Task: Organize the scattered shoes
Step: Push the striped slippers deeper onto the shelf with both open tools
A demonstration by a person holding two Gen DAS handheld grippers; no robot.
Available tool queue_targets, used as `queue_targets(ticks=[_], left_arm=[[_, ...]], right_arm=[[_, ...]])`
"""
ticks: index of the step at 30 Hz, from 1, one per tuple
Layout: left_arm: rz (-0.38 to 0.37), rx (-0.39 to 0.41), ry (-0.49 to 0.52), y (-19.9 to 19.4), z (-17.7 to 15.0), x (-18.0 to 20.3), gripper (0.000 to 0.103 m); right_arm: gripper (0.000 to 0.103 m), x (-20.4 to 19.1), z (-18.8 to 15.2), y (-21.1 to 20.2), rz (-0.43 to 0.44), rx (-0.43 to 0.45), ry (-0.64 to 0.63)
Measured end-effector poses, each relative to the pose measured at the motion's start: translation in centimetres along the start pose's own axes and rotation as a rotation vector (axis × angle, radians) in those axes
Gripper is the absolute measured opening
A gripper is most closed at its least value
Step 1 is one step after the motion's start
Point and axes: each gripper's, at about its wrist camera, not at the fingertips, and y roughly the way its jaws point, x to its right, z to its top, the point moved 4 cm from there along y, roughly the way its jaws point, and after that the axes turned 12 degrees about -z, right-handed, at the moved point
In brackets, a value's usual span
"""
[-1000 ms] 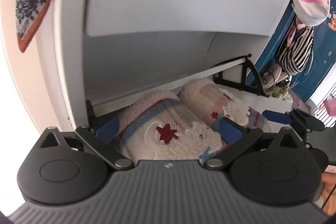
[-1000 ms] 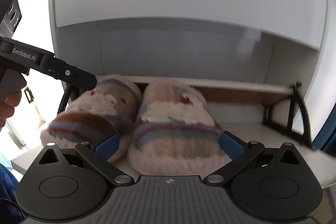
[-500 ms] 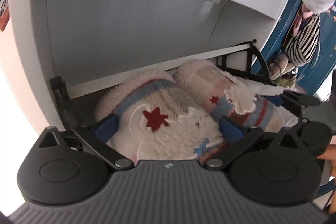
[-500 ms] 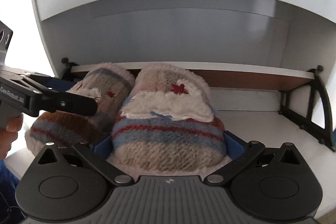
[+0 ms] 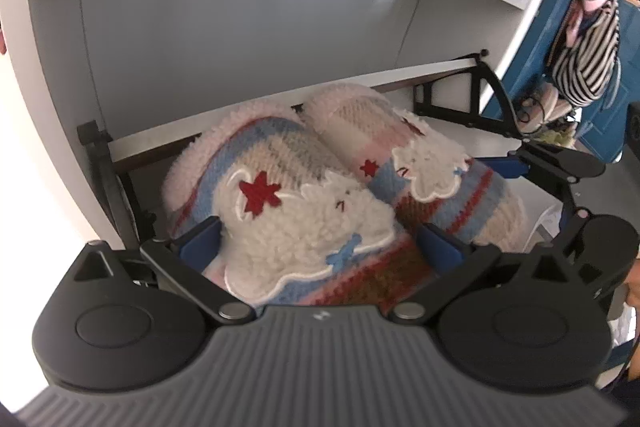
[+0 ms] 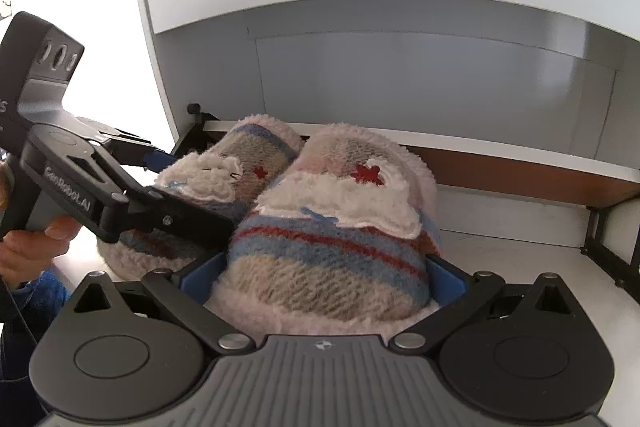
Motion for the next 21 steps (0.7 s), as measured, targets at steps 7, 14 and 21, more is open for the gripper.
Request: queue_targets(ticks=[7,14,21], left_arm=[[-0.054,0.044,-0.100,-1.5,1.3,-1.7,0.103],[-0.056,0.066,-0.051,-2.1,1.5,-1.2,0.103],[-0.069,0.085,-0.043,-2.9,1.9,-1.0,0.103]], right_arm=[[0.103,-0.5,-0.5,0.0,-0.064,0.037,0.027],[0.103,-0.8,-0.8,-0.9,-0.184,0.042,0.097],[0.103,-0.4,0.6,0.8,-0.208,-0.062,0.074]])
